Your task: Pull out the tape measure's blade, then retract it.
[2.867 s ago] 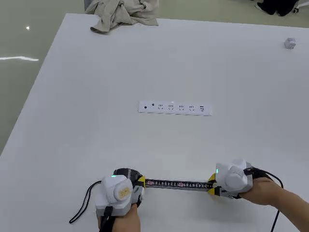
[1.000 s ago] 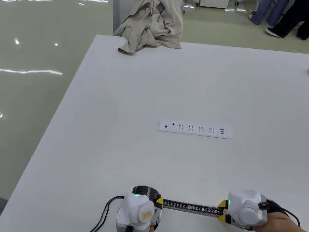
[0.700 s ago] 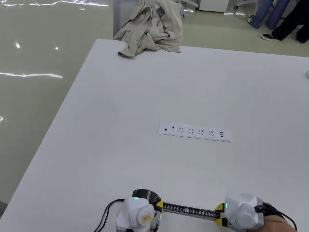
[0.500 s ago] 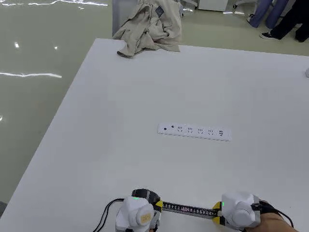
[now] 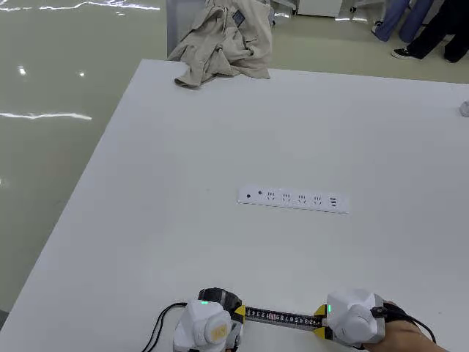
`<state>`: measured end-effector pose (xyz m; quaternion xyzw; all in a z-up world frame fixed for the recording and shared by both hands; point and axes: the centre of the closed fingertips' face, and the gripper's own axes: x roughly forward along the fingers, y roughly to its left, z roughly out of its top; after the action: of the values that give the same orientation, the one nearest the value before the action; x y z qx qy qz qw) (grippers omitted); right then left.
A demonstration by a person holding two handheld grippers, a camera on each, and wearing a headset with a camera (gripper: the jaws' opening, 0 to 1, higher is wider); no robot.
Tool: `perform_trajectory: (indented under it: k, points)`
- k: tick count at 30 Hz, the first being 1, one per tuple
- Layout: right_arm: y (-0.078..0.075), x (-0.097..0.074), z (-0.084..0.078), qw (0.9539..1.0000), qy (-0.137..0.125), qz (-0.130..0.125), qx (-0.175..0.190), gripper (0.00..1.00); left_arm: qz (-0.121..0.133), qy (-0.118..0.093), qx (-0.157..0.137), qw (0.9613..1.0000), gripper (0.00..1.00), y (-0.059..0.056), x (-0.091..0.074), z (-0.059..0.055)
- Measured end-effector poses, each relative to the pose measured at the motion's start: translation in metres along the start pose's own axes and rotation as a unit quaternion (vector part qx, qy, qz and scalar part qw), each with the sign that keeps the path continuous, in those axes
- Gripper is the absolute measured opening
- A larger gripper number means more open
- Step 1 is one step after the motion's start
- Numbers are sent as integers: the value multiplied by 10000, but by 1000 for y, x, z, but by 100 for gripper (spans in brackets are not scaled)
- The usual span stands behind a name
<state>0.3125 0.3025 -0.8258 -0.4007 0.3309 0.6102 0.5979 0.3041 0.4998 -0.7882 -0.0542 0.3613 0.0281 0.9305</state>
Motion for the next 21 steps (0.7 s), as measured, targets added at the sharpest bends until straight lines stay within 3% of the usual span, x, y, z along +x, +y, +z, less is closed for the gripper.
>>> perform_trajectory:
  k: [21]
  points:
    - [0,10,21,9998,-81,-34,-173,14,-13,34,-3,10000,57,0,0,0]
